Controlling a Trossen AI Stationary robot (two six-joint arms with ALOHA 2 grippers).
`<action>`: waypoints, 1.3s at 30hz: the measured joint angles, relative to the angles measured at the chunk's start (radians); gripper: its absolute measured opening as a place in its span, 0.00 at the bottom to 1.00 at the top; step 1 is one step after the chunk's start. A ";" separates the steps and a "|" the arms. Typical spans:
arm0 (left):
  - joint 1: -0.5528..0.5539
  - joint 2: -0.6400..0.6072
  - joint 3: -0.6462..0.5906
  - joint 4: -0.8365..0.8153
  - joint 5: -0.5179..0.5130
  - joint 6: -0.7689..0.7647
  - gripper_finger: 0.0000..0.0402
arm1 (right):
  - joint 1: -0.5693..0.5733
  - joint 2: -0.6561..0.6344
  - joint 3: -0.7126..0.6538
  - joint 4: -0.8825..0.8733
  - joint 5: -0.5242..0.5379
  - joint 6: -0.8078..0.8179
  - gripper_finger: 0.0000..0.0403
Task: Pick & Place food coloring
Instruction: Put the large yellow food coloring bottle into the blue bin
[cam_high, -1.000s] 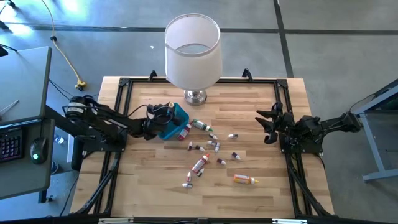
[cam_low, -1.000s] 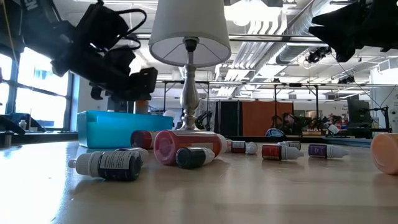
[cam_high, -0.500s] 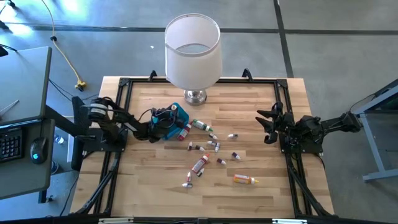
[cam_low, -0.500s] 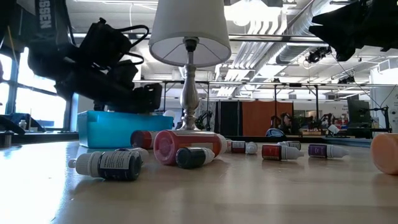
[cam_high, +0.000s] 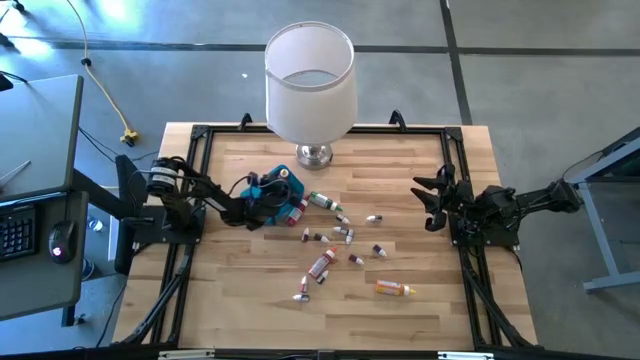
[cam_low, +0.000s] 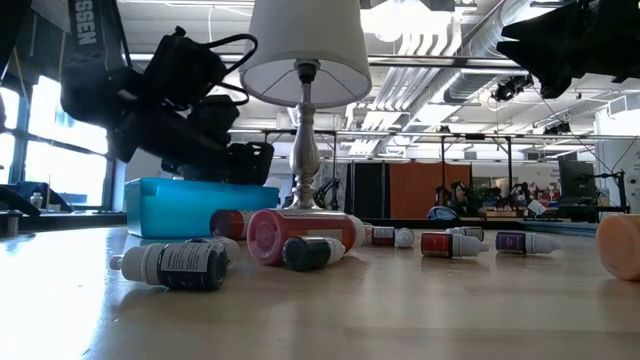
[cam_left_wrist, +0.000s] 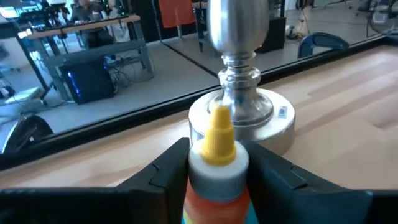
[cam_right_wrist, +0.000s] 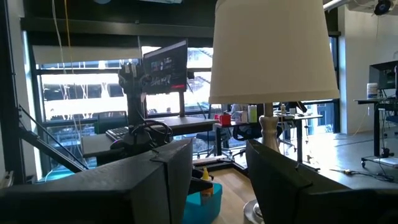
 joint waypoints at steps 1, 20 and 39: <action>0.000 0.000 0.004 -0.006 -0.011 0.000 0.39 | 0.000 0.000 0.000 0.000 0.000 0.000 0.36; -0.019 -0.028 0.018 0.051 -0.083 0.016 0.51 | 0.000 0.000 0.000 -0.006 0.000 0.000 0.36; -0.243 -0.185 0.078 -0.048 -0.215 0.048 0.45 | 0.000 0.000 0.000 -0.043 -0.003 0.095 0.36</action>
